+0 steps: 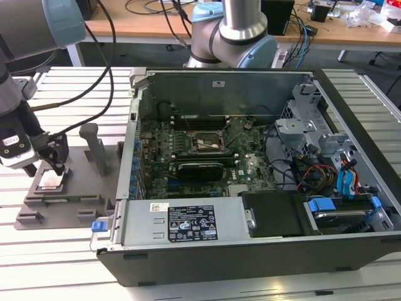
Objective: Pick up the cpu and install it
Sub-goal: 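Pick up the cpu and move it towards the insertion slot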
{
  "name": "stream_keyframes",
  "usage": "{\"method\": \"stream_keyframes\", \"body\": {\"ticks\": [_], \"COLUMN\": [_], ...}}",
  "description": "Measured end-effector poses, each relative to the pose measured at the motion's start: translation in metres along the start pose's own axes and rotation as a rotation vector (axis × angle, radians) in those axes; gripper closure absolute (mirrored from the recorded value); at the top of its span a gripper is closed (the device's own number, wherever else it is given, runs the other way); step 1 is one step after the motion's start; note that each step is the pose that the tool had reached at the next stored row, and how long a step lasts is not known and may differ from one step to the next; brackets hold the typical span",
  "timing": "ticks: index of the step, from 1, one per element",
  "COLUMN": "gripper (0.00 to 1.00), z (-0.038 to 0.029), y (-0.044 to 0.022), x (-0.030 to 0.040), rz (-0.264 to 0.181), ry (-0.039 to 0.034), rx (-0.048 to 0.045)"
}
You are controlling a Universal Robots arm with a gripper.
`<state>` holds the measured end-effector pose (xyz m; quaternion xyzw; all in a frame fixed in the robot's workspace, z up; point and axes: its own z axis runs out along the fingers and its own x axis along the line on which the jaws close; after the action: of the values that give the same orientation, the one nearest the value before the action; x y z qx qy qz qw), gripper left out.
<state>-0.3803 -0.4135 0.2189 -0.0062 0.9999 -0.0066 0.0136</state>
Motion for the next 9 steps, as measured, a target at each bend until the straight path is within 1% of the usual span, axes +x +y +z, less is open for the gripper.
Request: {"method": "stream_keyframes", "body": {"ticks": [5,8,9], "gripper": [0.40,0.40,0.40], "z": [0.0138,0.0189,0.0191], "y": [0.0002,0.0006,0.0007], "x": [0.0004,0.0006,0.0006], "rz": [0.000,0.000,0.000], "ry": [0.0002,0.0003,0.0003], "rx": [0.0000,-0.0007,-0.0011]}}
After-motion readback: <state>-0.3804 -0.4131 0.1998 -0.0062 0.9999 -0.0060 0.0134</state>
